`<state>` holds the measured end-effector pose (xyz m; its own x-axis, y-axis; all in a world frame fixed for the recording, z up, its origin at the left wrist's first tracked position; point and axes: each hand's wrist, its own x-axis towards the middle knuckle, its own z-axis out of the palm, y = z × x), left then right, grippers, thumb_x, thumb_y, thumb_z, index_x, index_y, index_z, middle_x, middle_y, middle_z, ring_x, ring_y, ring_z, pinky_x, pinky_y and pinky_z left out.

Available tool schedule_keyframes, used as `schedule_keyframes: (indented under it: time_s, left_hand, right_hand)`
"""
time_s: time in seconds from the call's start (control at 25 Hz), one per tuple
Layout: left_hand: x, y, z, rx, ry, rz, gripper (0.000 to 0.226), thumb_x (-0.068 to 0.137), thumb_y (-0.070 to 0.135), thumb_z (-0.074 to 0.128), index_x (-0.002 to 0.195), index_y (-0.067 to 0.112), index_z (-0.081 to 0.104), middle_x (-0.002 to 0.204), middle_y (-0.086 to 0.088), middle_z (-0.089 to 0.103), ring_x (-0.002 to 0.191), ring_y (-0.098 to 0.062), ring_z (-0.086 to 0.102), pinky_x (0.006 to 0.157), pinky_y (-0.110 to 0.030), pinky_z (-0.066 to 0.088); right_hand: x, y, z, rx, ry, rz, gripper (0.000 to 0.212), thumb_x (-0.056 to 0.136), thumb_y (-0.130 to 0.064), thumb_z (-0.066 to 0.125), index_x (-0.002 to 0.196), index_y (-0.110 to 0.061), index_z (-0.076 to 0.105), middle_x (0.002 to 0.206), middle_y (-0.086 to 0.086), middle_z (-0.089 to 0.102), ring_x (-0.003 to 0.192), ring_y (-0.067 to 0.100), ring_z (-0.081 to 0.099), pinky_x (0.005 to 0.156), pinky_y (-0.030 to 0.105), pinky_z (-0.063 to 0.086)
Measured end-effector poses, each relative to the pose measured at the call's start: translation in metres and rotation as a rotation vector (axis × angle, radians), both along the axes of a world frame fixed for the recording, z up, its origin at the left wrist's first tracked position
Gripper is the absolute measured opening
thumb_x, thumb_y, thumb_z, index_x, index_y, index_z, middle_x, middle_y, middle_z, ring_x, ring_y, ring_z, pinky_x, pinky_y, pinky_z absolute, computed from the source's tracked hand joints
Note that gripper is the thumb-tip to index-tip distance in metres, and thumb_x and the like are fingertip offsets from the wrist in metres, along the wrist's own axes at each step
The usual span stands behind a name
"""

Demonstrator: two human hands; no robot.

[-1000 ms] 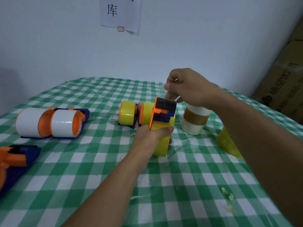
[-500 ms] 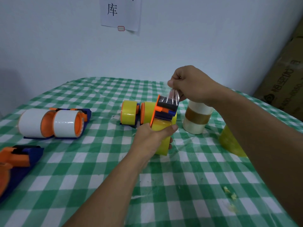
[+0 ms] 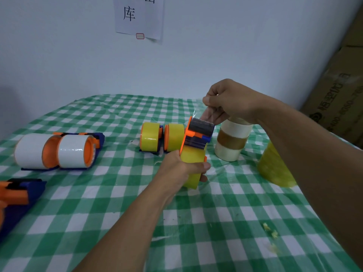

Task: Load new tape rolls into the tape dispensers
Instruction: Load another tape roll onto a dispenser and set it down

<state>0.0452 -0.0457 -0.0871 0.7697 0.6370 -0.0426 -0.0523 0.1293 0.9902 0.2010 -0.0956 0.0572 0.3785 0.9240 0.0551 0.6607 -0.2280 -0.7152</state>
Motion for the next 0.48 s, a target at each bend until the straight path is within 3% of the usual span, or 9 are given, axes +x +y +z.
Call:
schedule_keyframes:
  time_s: [0.32, 0.48]
  left_hand:
    - [0.0002, 0.0018, -0.0027, 0.060, 0.006, -0.019, 0.037, 0.072, 0.001, 0.084, 0.105, -0.001, 0.068, 0.083, -0.010, 0.075, 0.070, -0.024, 0.073, 0.066, -0.032, 0.058]
    - [0.0009, -0.0024, -0.0056, -0.040, -0.053, -0.013, 0.028, 0.081, 0.015, 0.078, 0.106, 0.002, 0.070, 0.085, -0.014, 0.075, 0.074, -0.030, 0.073, 0.076, -0.044, 0.061]
  right_hand:
    - [0.0026, -0.0045, 0.0041, 0.010, 0.050, 0.029, 0.017, 0.106, -0.017, 0.049, 0.096, -0.005, 0.056, 0.087, 0.017, 0.077, 0.076, 0.027, 0.075, 0.076, 0.039, 0.061]
    - [-0.0015, -0.0024, 0.0094, 0.063, -0.026, 0.039, 0.015, 0.101, -0.015, 0.058, 0.094, -0.003, 0.061, 0.086, 0.018, 0.077, 0.084, 0.031, 0.075, 0.079, 0.044, 0.062]
